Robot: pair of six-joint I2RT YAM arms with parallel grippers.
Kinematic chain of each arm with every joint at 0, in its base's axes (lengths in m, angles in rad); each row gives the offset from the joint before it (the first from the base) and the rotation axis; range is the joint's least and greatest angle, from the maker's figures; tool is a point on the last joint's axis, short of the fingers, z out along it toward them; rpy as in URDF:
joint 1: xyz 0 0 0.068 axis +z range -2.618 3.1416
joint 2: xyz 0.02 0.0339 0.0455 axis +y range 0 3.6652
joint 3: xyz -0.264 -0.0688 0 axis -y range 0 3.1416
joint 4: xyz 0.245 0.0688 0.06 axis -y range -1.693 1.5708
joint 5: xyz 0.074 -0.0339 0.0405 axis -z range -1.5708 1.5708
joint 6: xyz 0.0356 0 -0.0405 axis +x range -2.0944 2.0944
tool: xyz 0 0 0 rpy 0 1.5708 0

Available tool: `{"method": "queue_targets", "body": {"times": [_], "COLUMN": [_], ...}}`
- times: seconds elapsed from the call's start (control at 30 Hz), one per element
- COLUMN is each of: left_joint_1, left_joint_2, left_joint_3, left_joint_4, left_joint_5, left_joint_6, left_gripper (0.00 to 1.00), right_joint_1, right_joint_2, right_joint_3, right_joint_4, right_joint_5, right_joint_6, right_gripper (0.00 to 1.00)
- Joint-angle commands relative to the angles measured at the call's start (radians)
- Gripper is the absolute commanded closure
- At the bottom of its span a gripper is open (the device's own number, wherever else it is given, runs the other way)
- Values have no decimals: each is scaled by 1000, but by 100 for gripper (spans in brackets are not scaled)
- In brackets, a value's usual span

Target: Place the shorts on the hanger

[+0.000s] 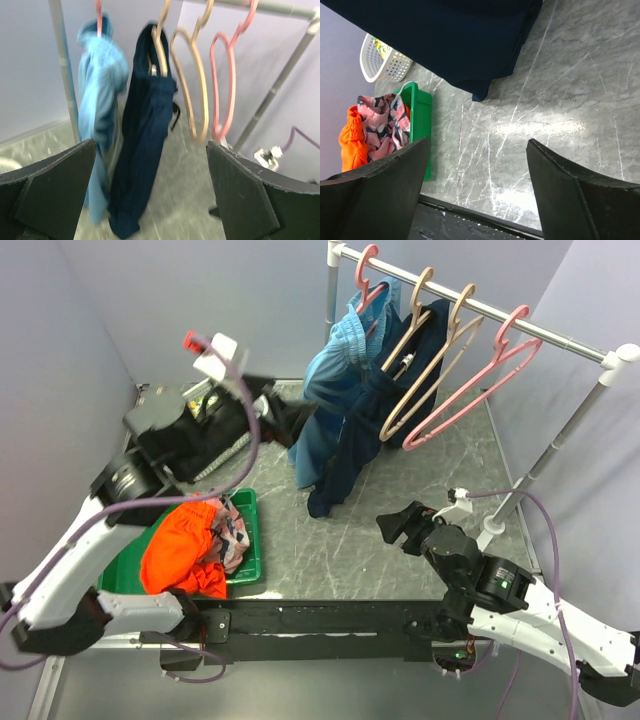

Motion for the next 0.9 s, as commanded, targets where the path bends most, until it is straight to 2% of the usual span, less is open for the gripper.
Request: {"method": "queue_targets", "body": {"times": [0.0,0.23,0.4,0.5,0.7,0.87], "left_joint_1": [1,1,1,1,-2,-3], "left_joint_2": [-133,-332,-502,-559,-564,-518], "left_joint_3": [-165,-591,-901,-1030,-1149,-1129], "left_joint_4": [-8,-17,6,56,133,116], "left_joint_5": [-30,-40,-87,-66,-47,-69], "left_joint_6": [-123,-302,-425,-502,-577,-560], "left_gripper": [4,4,4,4,4,4], "right_joint_1": [-3,-4,-4,-4,-3,-4], "right_joint_2": [36,79,87,91,122,115], "right_joint_3": [-4,-8,-34,-60,-70,-81], "right_joint_4": [71,105,127,154,168,174], "right_joint_5": [5,-3,-9,-12,-4,1], "right_joint_6": [-17,-30,-22,-11,-7,3], "right_gripper": [13,0,0,0,0,0]}}
